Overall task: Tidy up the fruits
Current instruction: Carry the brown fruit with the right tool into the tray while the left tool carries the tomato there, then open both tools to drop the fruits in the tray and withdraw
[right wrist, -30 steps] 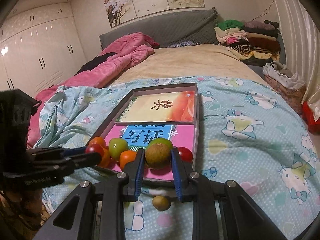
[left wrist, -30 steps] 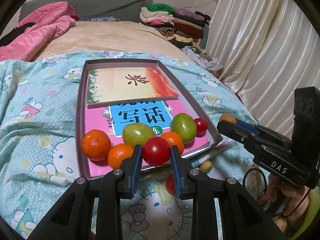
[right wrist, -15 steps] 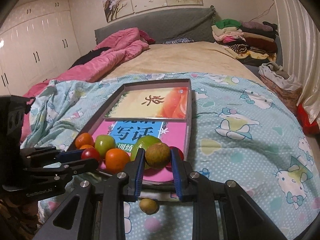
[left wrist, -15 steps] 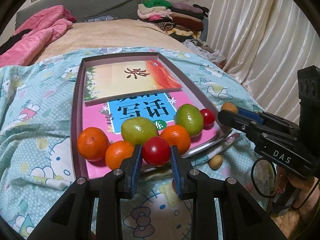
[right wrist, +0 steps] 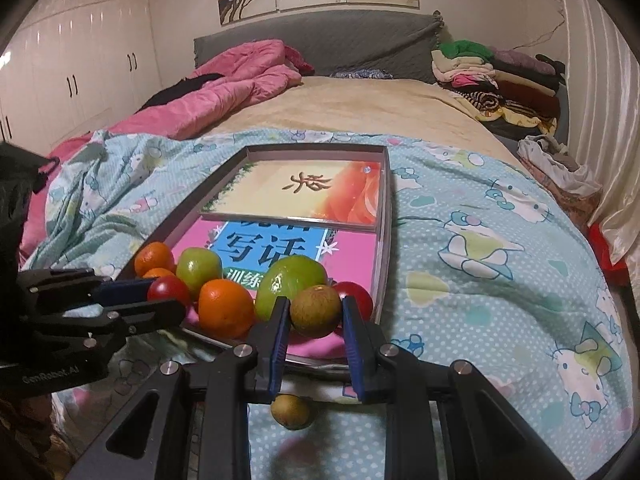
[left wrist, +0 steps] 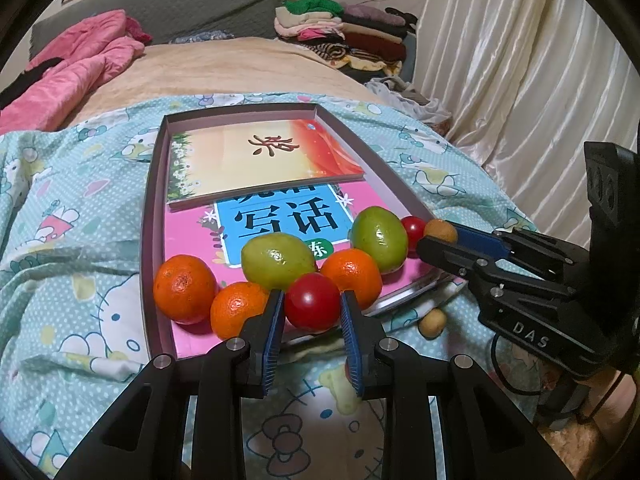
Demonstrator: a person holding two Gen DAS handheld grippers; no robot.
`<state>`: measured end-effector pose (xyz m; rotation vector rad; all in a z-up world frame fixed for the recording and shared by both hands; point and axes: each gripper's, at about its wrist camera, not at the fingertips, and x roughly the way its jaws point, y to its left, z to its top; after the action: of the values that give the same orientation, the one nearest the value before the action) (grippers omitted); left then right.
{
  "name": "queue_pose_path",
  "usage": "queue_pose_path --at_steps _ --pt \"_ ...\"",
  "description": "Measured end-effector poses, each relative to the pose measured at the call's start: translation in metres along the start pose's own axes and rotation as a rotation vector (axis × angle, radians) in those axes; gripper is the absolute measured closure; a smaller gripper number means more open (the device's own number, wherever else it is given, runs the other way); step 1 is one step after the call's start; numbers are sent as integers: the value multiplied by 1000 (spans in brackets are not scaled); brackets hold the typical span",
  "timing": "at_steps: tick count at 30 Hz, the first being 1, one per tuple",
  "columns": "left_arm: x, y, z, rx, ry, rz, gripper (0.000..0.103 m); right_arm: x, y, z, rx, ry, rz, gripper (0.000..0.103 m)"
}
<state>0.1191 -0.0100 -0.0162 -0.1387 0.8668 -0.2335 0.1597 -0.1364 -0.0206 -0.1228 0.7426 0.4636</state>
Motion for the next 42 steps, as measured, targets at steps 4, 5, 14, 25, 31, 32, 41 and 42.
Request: queue_pose_path --at_steps 4,5,14,25,31,32,41,42 --pt "0 0 0 3 0 2 74 2 4 -1 -22 2 -15 77" --pt "0 0 0 3 0 1 74 2 4 -1 -23 4 -16 77" --pt "1 0 0 -1 3 0 74 2 5 -3 -24 13 -16 77" --pt "1 0 0 -5 5 2 74 -6 7 0 -26 -15 1 57" --pt "-2 -2 0 0 9 12 73 -12 5 1 -17 -30 -6 51" --pt "-3 -2 0 1 8 13 73 -12 5 1 -14 -33 -6 51" --pt "-10 -1 0 -8 -11 4 62 -16 0 1 10 -40 -14 45" --pt "-11 -1 0 -8 -13 4 61 -16 -1 0 10 -39 -12 45"
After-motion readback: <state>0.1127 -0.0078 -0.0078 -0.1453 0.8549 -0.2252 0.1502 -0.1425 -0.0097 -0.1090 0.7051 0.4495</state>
